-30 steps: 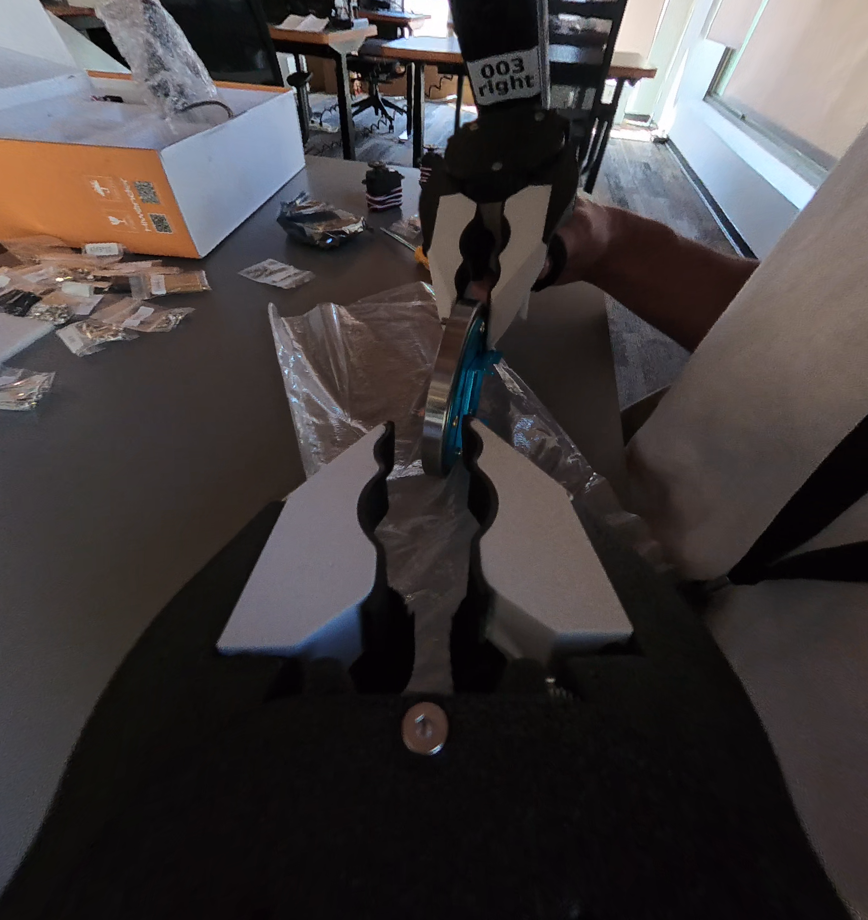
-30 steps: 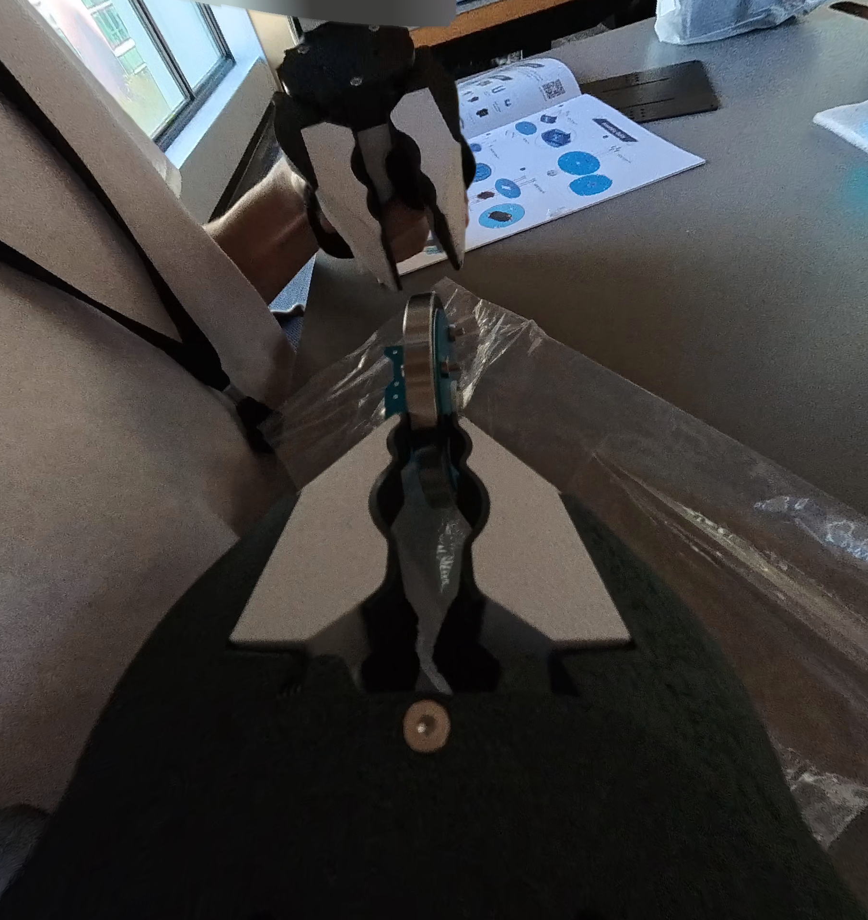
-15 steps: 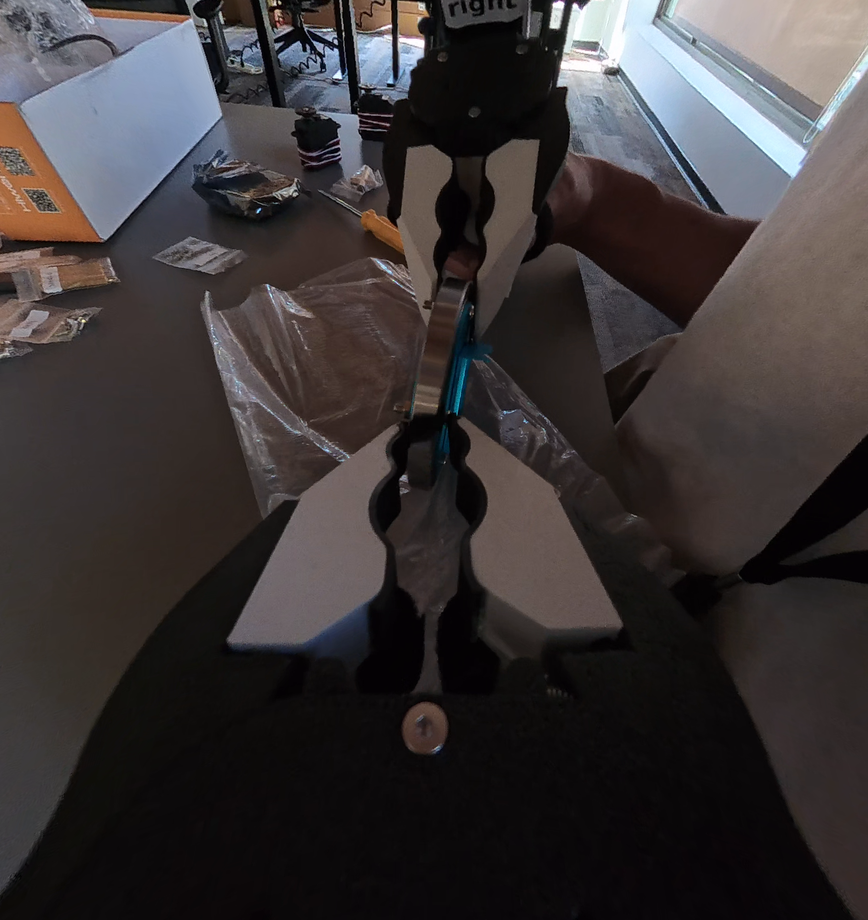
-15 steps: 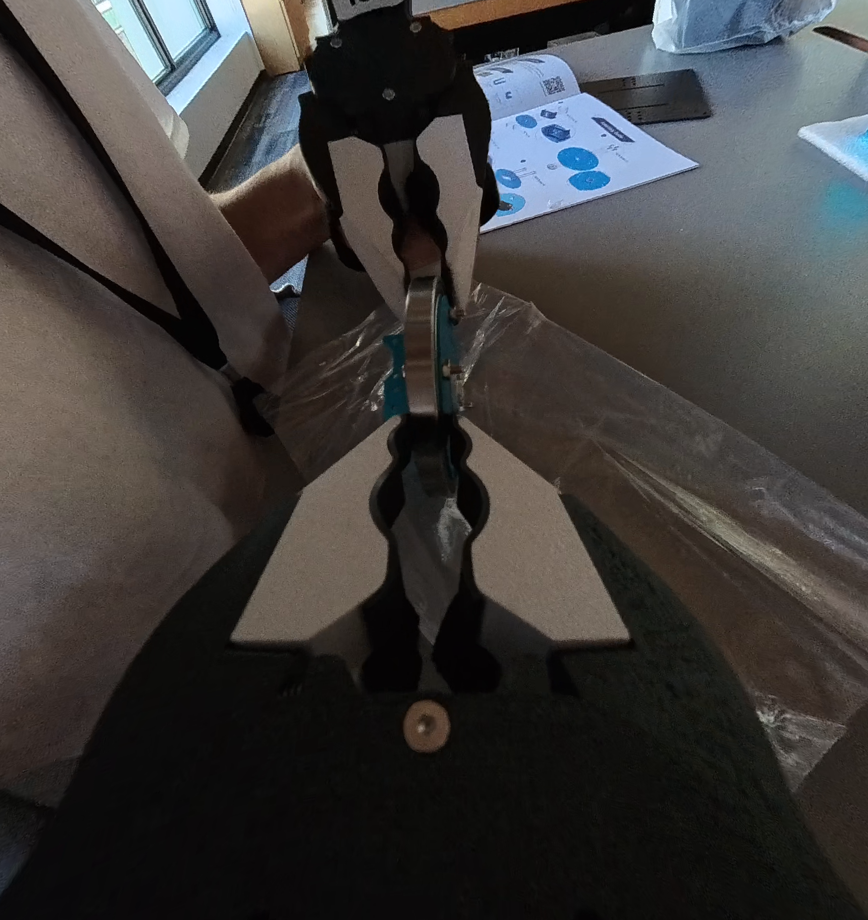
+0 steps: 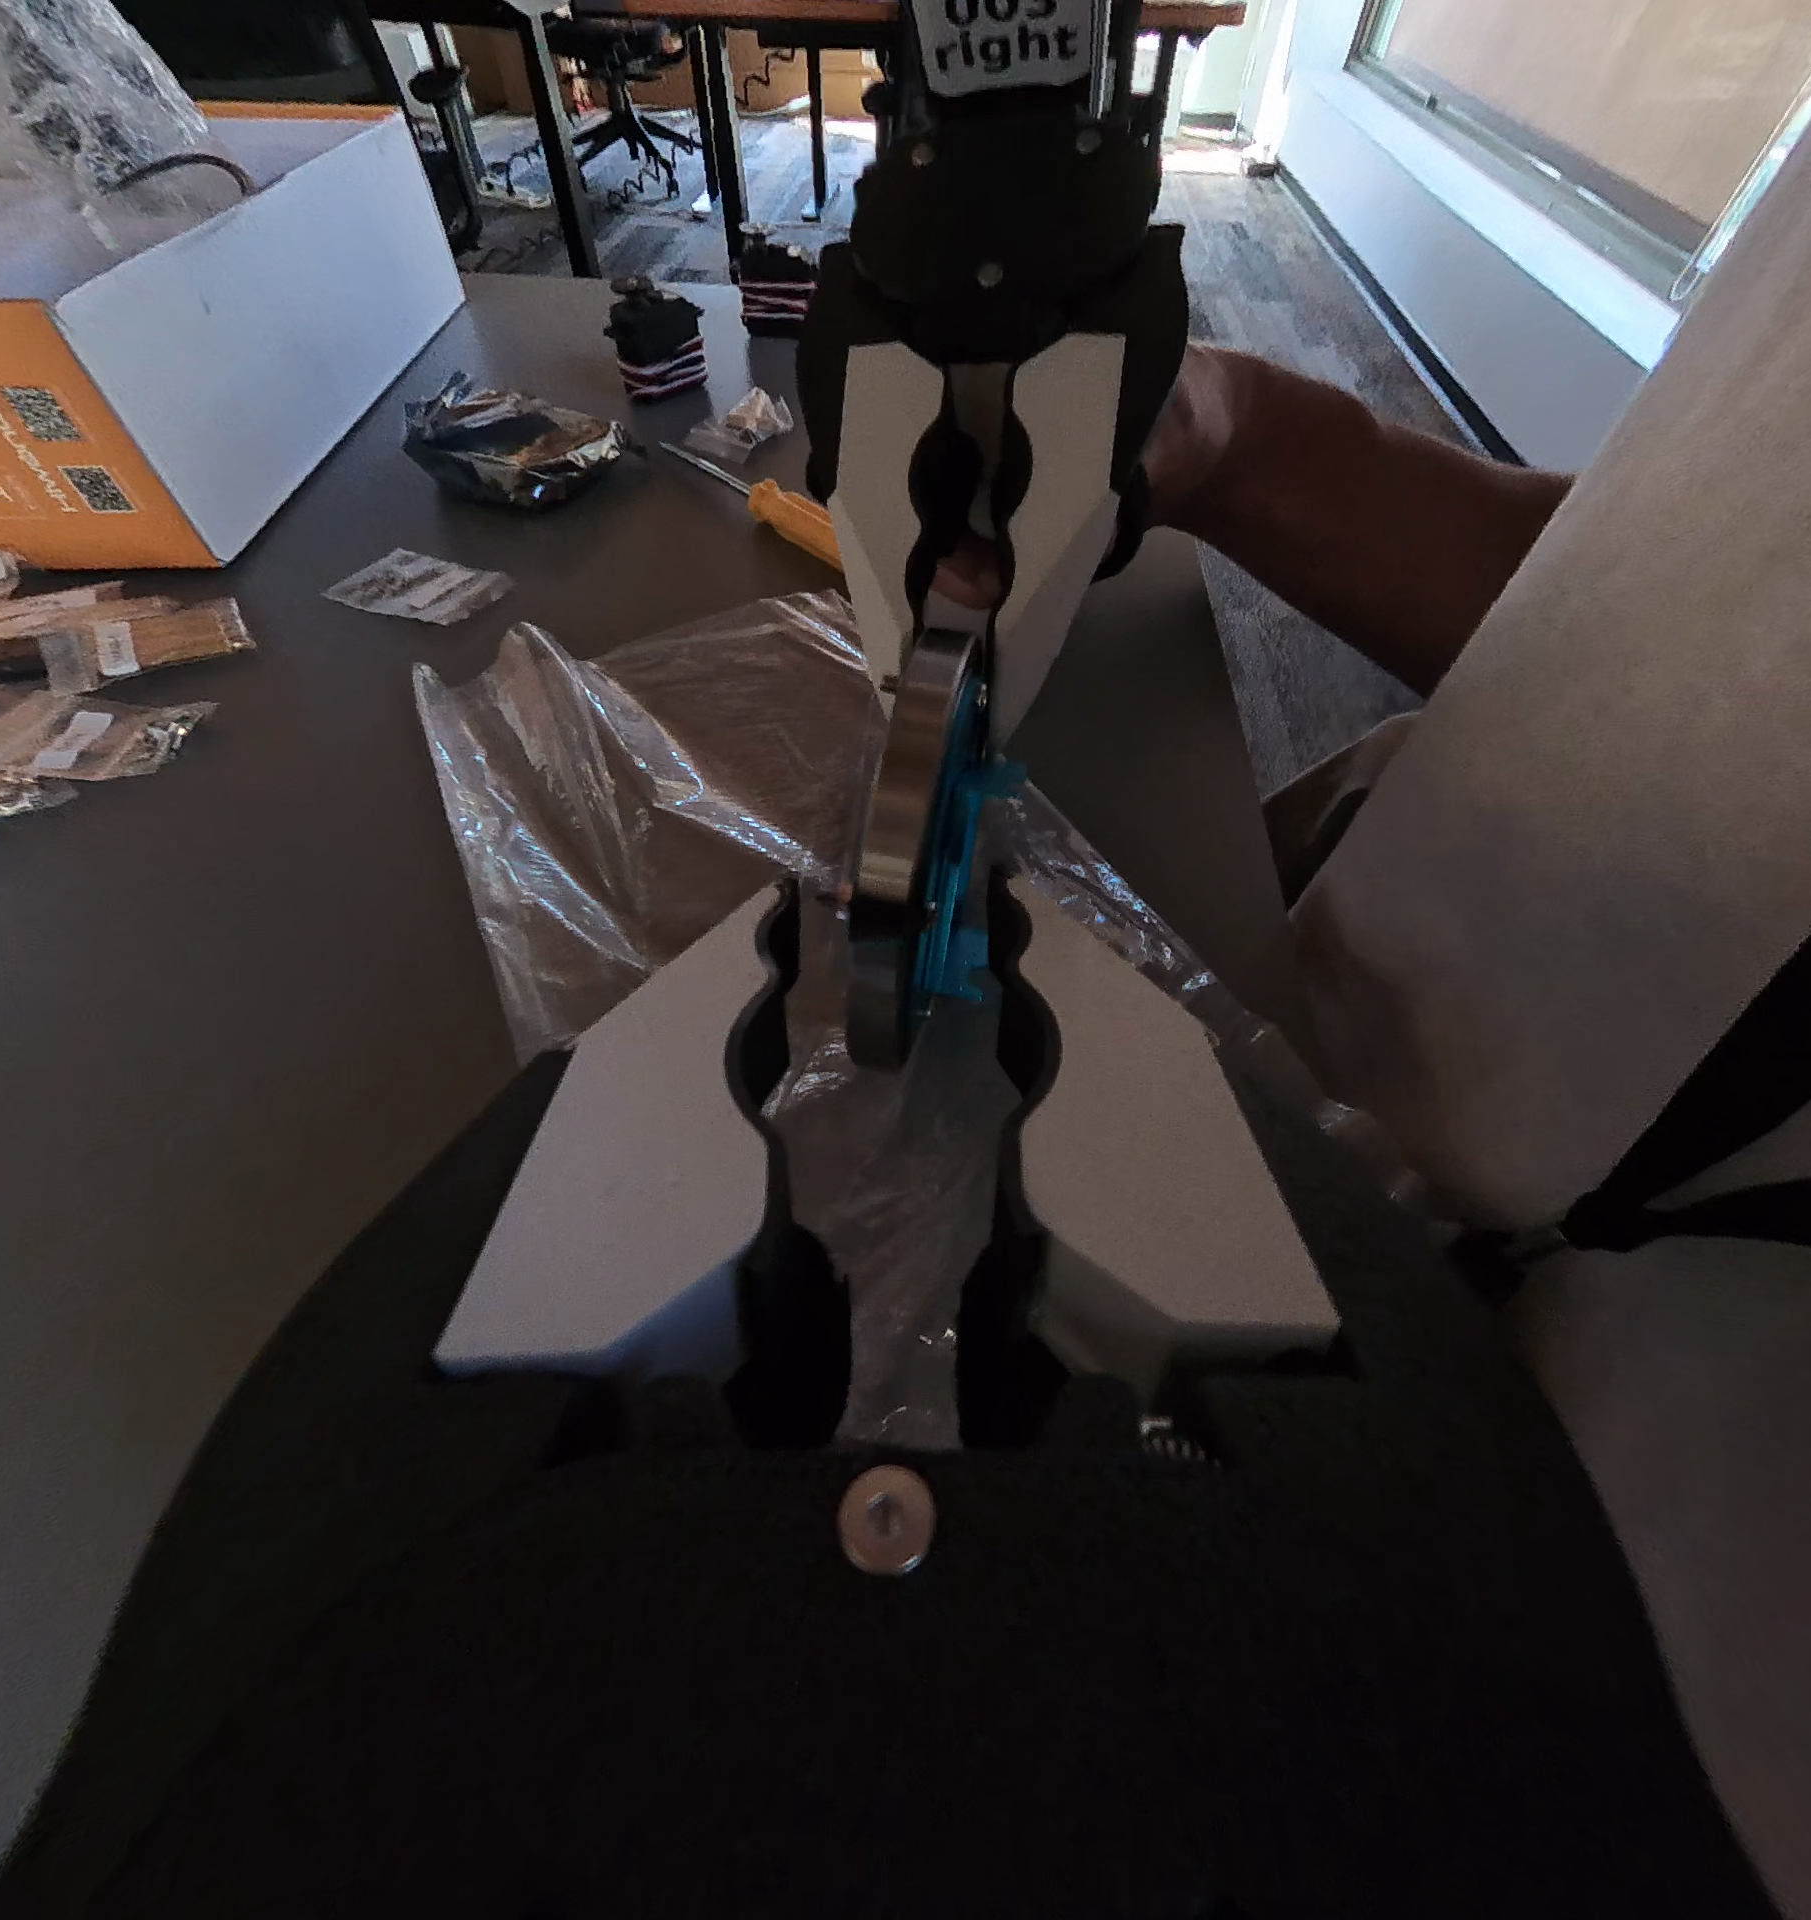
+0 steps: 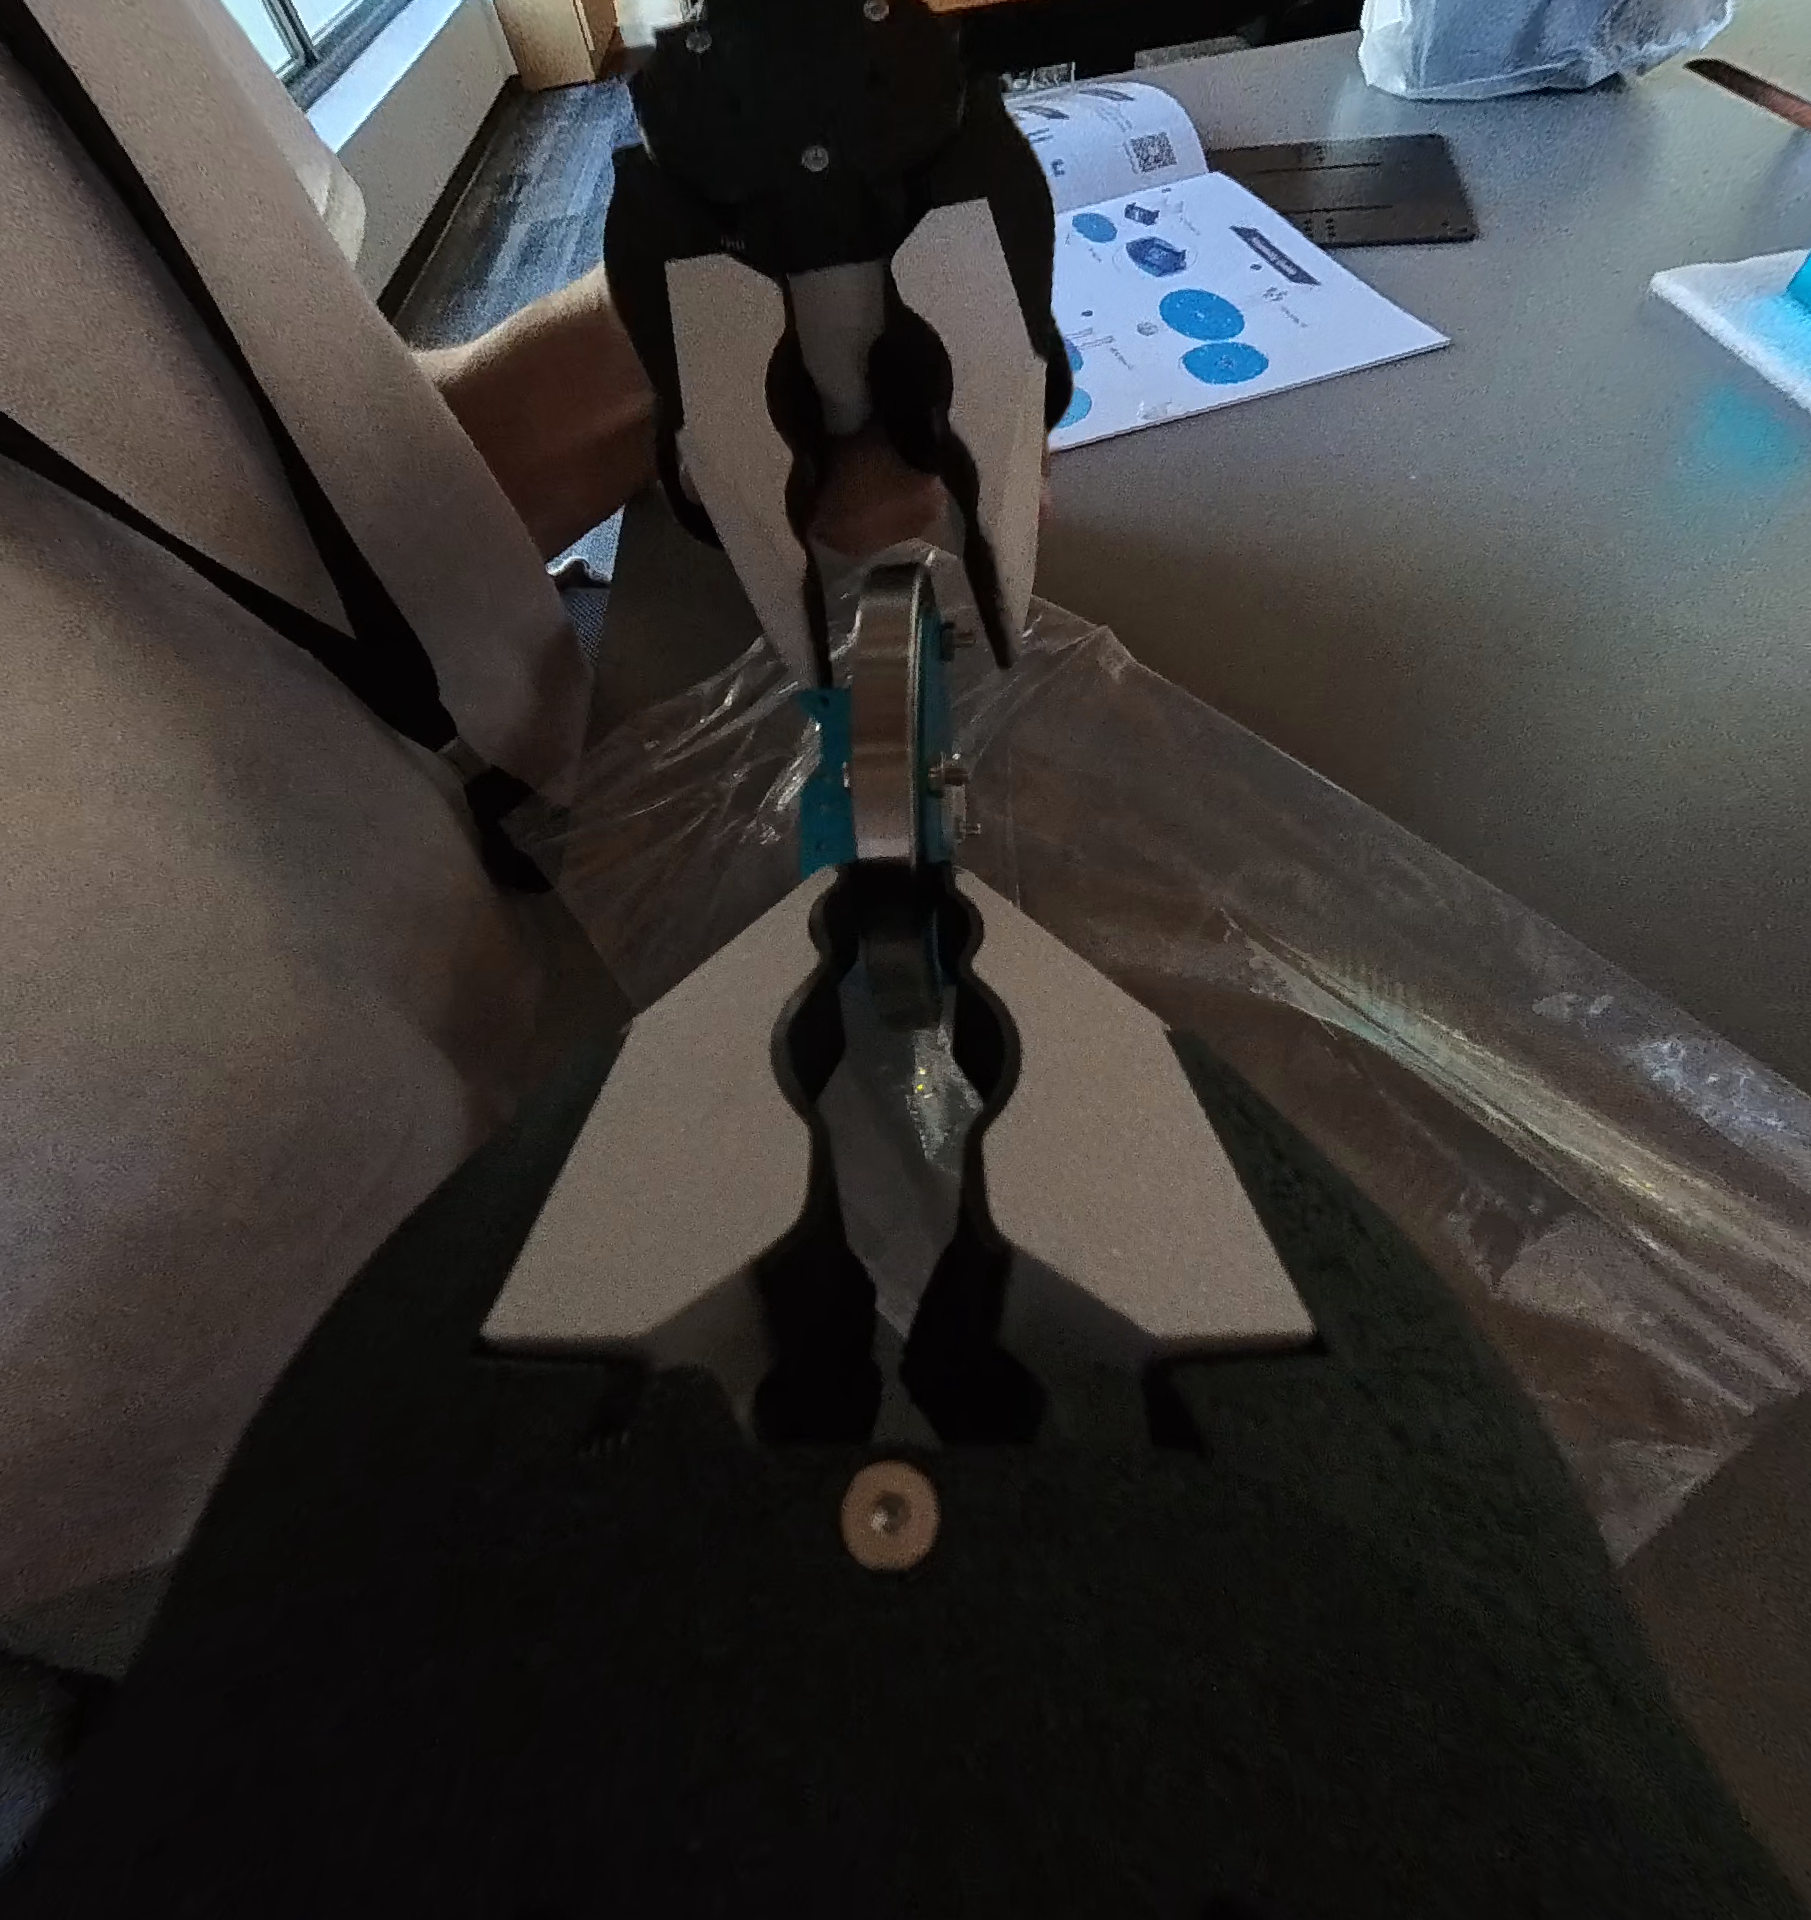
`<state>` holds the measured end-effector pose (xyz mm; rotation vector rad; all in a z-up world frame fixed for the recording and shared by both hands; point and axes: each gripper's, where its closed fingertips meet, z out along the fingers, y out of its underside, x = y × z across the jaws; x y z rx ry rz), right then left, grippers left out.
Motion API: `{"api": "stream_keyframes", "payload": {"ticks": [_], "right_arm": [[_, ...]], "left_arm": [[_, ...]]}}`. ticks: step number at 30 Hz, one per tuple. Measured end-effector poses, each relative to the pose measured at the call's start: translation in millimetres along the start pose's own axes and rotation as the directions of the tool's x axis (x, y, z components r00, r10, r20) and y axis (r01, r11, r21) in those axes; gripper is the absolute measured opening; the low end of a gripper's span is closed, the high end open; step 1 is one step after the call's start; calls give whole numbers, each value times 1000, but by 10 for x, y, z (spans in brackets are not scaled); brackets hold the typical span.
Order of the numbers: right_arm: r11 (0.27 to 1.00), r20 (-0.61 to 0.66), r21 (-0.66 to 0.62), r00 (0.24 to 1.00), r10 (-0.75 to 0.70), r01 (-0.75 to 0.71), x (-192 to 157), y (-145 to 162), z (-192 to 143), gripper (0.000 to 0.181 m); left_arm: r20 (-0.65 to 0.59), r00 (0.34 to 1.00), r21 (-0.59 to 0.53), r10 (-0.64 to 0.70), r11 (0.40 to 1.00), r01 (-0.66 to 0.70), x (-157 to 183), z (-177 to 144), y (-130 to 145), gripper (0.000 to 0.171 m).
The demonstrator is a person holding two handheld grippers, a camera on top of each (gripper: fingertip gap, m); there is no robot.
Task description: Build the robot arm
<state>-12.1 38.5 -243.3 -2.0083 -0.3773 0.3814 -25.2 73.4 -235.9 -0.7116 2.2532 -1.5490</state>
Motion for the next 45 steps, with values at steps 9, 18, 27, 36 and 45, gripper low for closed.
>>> {"api": "stream_keyframes", "payload": {"ticks": [9, 18, 27, 36, 45], "right_arm": [[1000, 5, -6, 1000, 17, -17, 9, 11, 7, 13], [1000, -3, -26, 1000, 0, 0, 16, 15, 15, 13], [999, -8, -41, 1000, -15, 15, -4, 21, 24, 13], [999, -28, -52, 999, -17, 15, 7, -31, 57, 12], [992, -40, -84, 994, -98, 94, -23, -325, 303, 12]], "left_arm": [[28, 999, -5, 46, 999, -46, -11, -24, 27, 21], [15, 1000, 5, 17, 1000, -17, -12, -30, 21, 18], [21, 999, 21, 49, 999, -50, -6, -36, -31, 22], [38, 999, -2, 36, 999, -36, -43, -89, -2, 22], [51, 996, -37, 77, 996, -75, 42, -292, -143, 34]]}}
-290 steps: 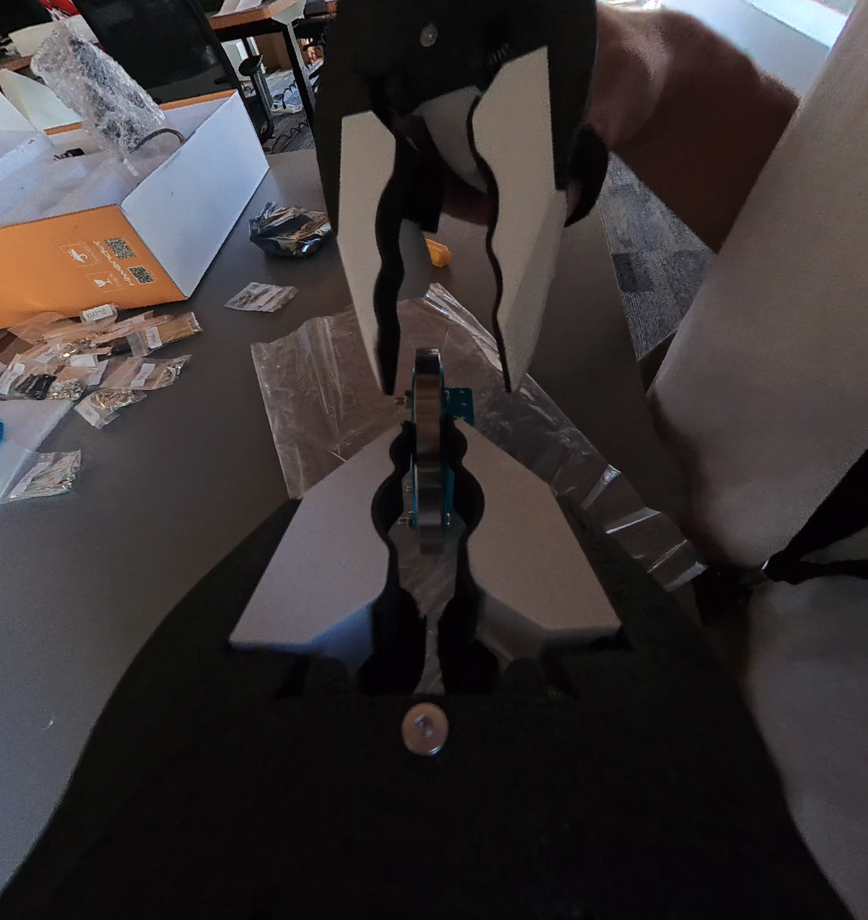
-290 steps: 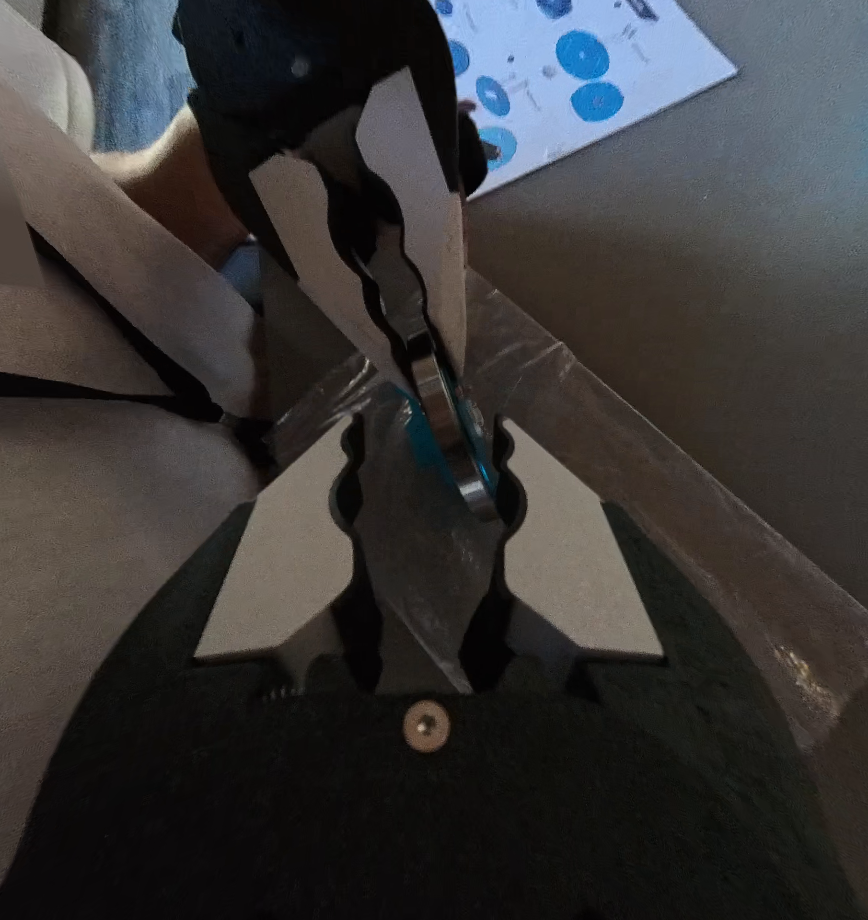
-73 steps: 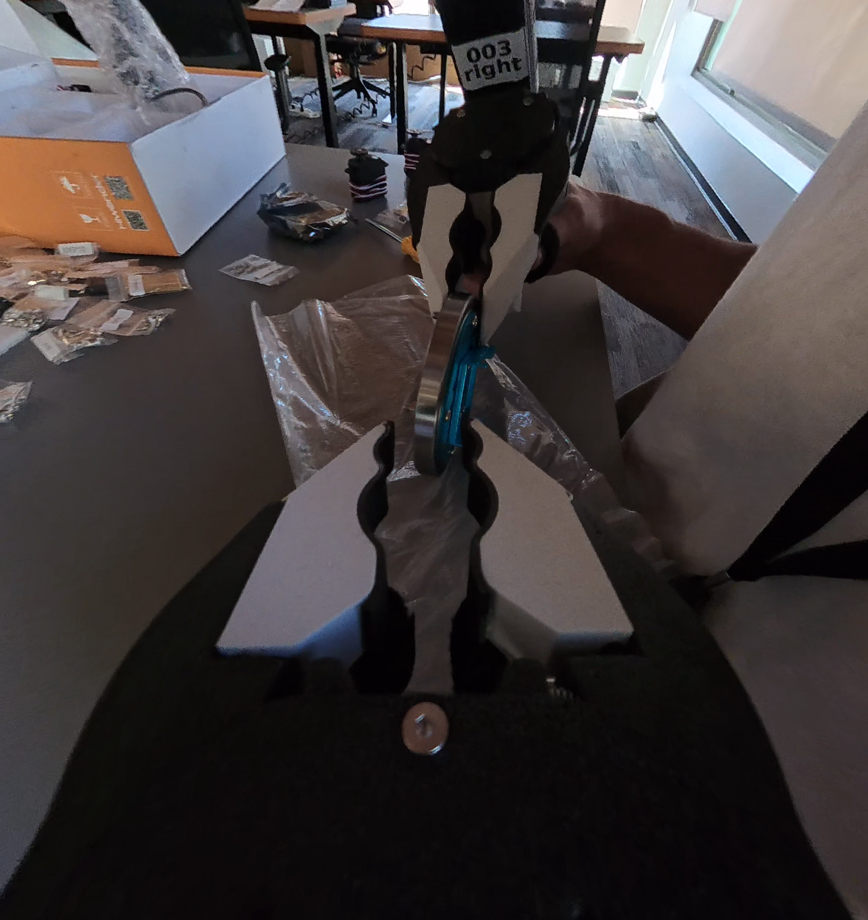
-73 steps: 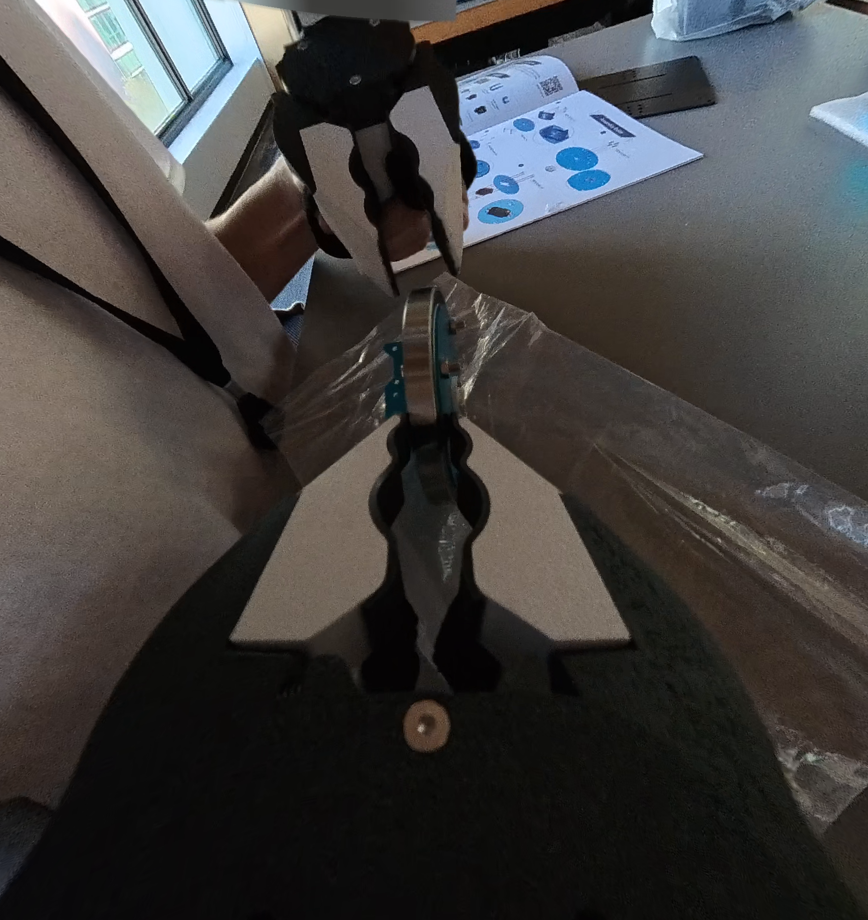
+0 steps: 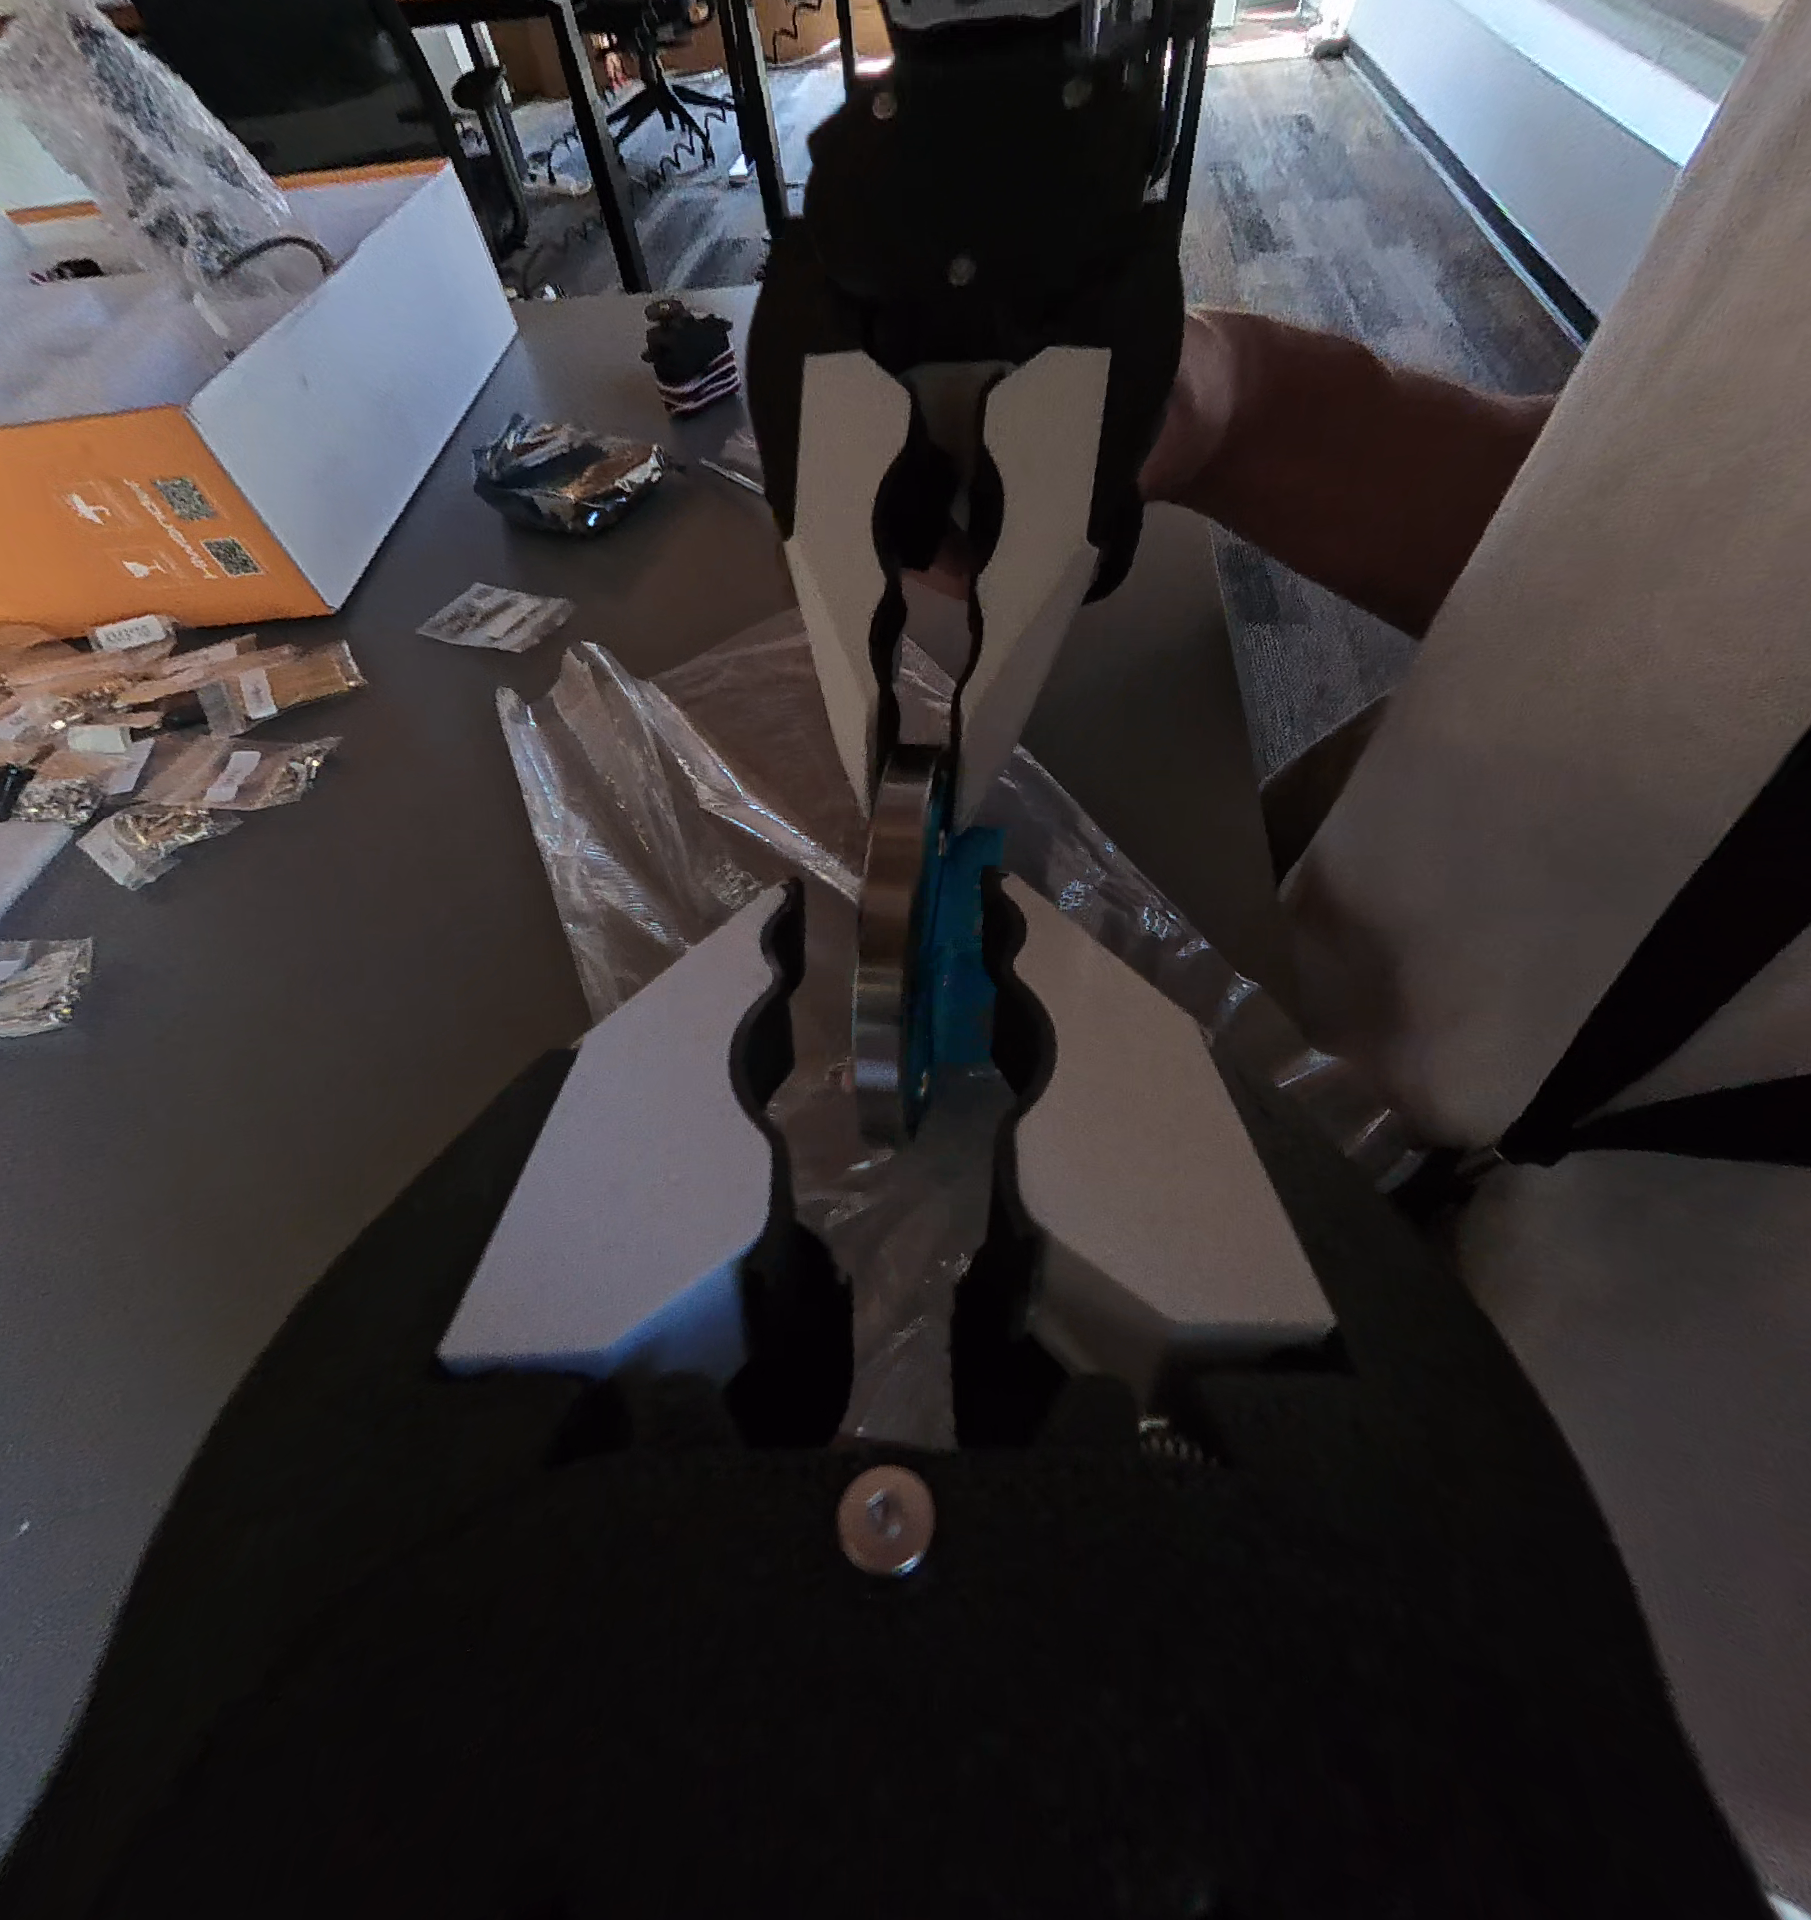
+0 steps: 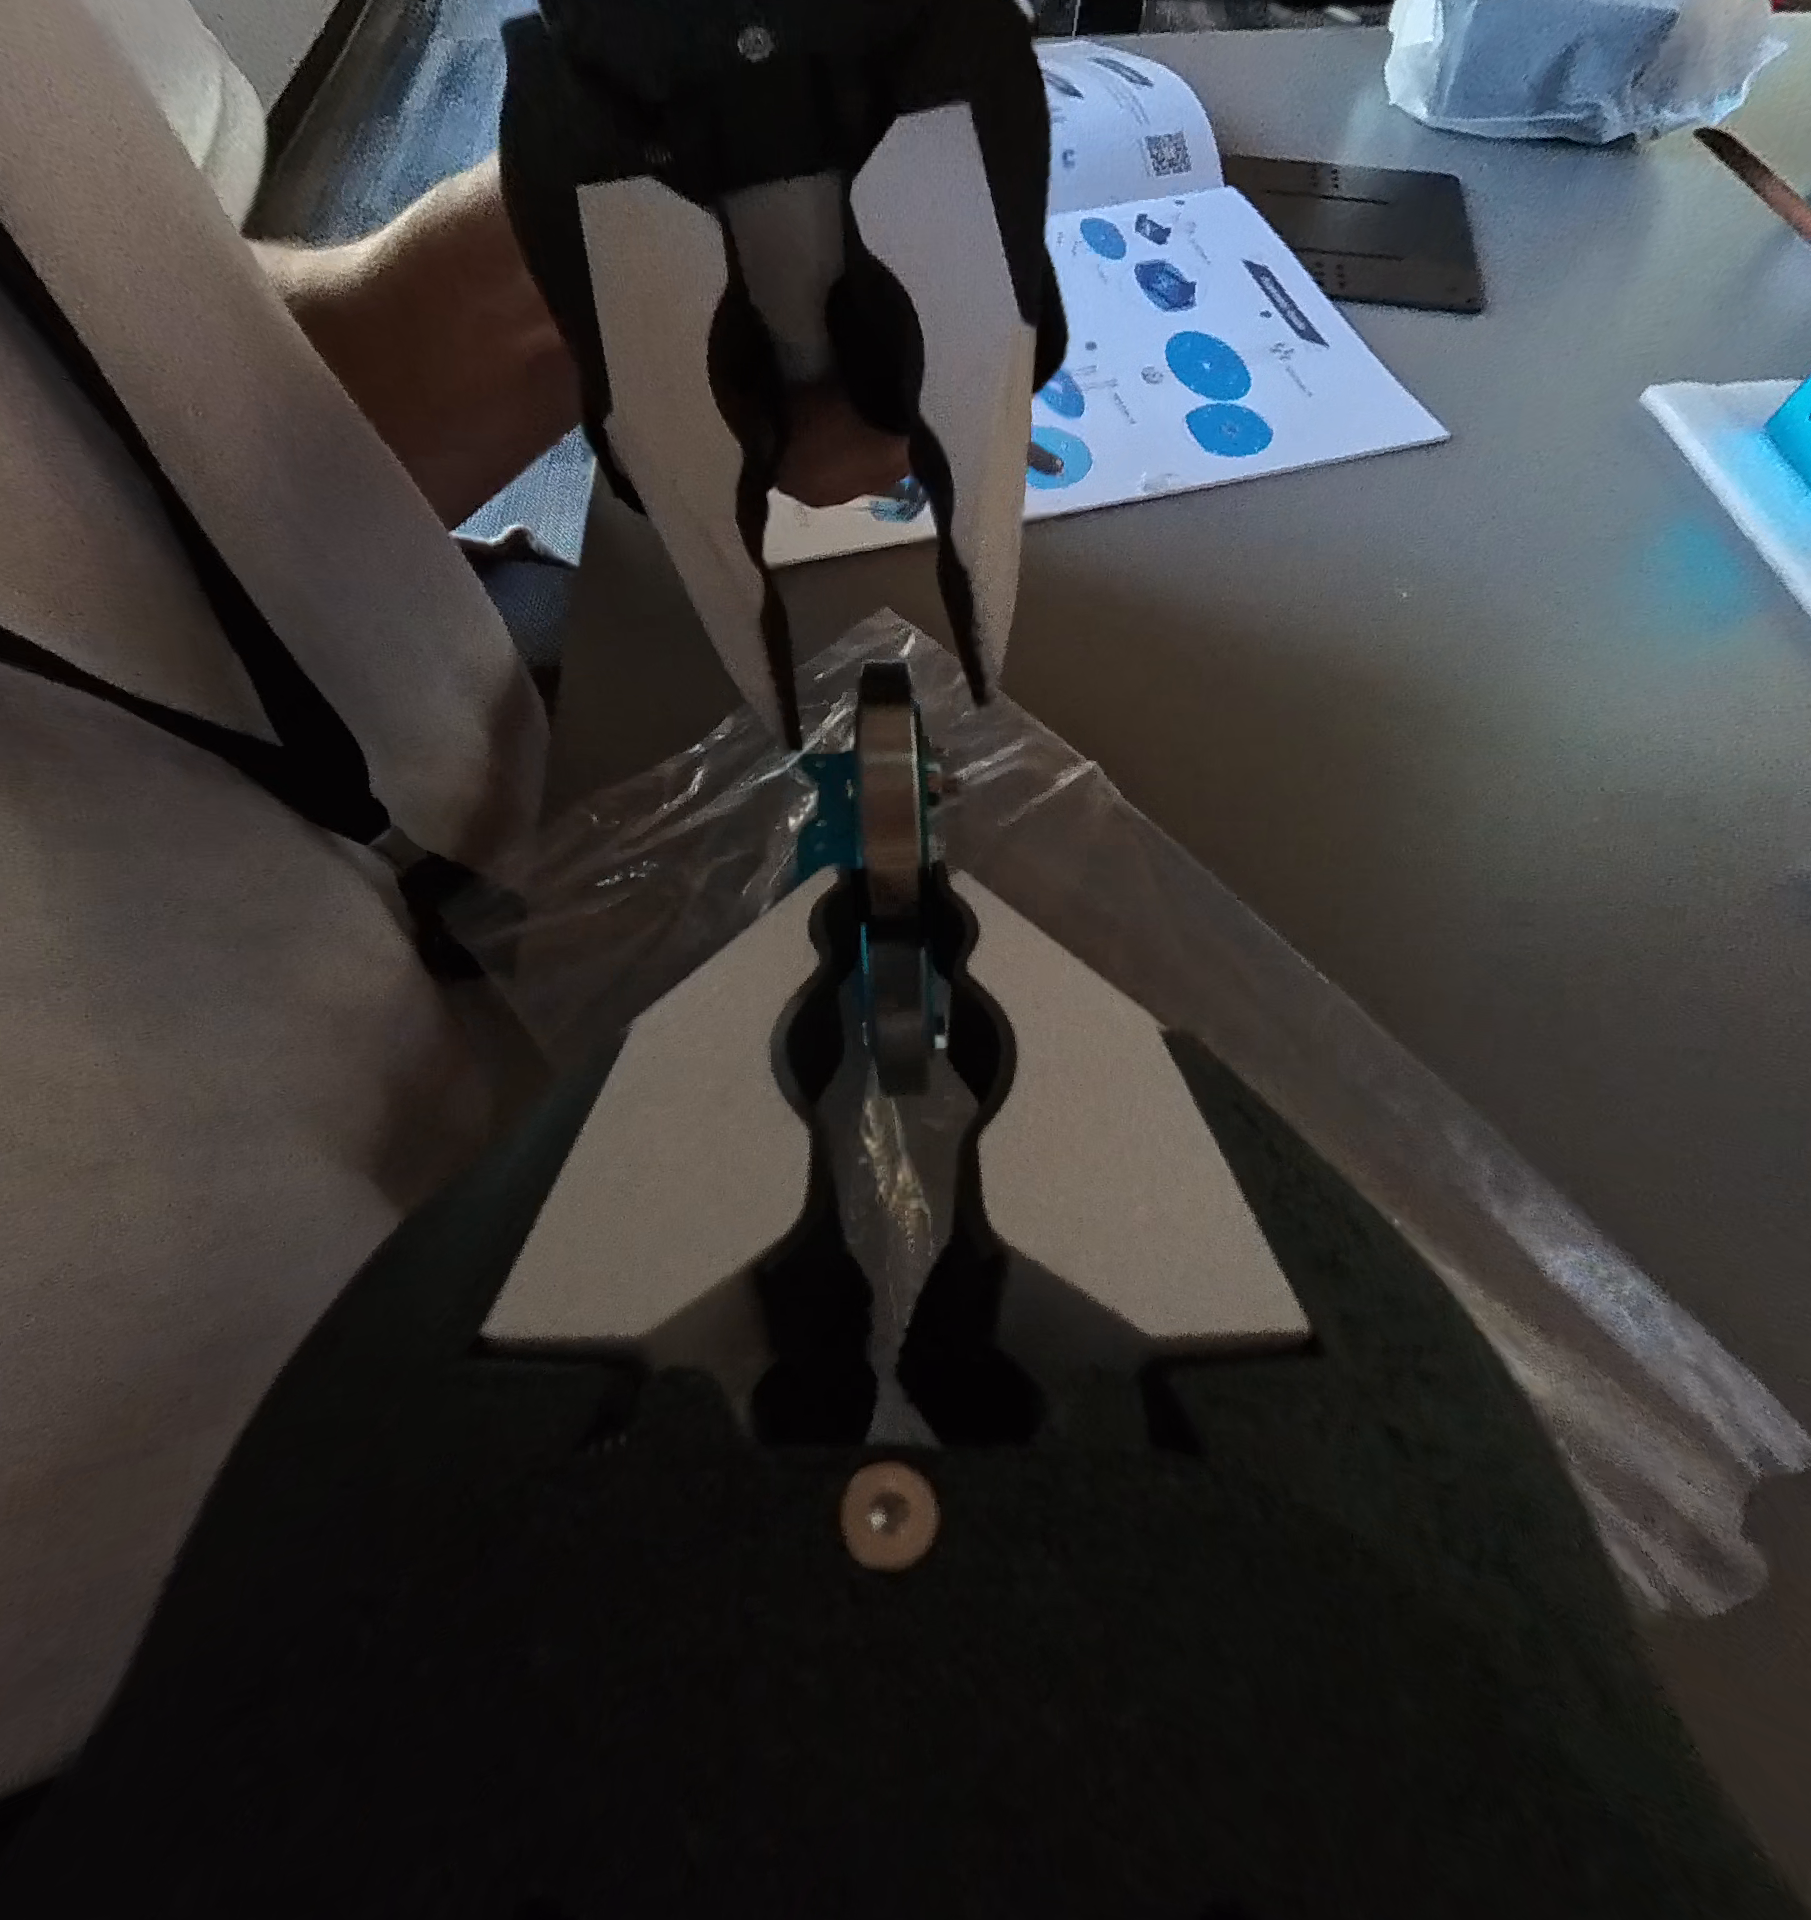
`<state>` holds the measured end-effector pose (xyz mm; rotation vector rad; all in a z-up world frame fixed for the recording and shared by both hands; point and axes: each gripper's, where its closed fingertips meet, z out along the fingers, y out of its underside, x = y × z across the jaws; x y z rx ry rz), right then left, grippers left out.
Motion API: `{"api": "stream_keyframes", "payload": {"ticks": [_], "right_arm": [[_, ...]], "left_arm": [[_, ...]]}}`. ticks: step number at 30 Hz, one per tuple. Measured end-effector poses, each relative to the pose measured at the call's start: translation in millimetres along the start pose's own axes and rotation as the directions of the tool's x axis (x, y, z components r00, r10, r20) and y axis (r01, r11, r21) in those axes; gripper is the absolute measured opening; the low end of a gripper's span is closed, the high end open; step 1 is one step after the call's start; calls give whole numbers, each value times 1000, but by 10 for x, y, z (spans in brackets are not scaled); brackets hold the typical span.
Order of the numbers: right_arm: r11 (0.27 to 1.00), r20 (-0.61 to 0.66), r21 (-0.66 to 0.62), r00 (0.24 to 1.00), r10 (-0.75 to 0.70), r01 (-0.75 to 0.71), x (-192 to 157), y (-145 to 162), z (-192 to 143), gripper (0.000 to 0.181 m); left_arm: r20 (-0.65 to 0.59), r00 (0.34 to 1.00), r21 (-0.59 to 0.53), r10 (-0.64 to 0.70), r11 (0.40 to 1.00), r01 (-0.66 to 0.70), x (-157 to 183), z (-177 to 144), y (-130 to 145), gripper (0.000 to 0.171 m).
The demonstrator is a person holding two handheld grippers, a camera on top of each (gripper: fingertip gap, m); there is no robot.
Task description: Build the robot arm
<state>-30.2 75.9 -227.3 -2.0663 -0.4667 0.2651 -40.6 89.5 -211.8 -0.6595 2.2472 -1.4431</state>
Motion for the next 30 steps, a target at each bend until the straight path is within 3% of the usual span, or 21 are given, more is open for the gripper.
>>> {"api": "stream_keyframes", "payload": {"ticks": [7, 12, 14, 19, 21, 24, 26, 30], "right_arm": [[997, 1, 8, 997, -80, 80, -4, -285, 323, 12], [997, 68, 79, 997, -28, 23, -12, -368, 457, 12], [993, 101, 121, 995, -11, -1, -40, -408, 457, 16], [970, 73, 244, 997, -16, -2, 42, -312, 188, 25], [975, 19, 223, 999, -25, 20, 154, -129, 178, 27], [986, 95, 162, 994, -47, 31, 57, -16, 324, 23], [989, 116, 125, 989, -88, 74, -10, -6, 441, 13], [994, 88, 91, 994, -71, 63, 6, -147, 479, 12]], "left_arm": [[37, 999, -29, 8, 1000, -7, 1, -146, 36, 28], [66, 997, -89, 28, 996, -22, -17, -284, 202, 24], [72, 996, -108, 48, 993, -40, -37, -322, 278, 13], [41, 999, -62, 30, 998, -28, -38, -395, 337, 13], [39, 999, -44, 17, 999, -15, -52, -419, 360, 13], [34, 999, -27, -5, 1000, 6, -56, -465, 399, 13], [35, 999, -30, -18, 999, 19, -49, -504, 415, 13], [19, 998, 40, -66, 997, 66, -23, -537, 281, 26]]}}
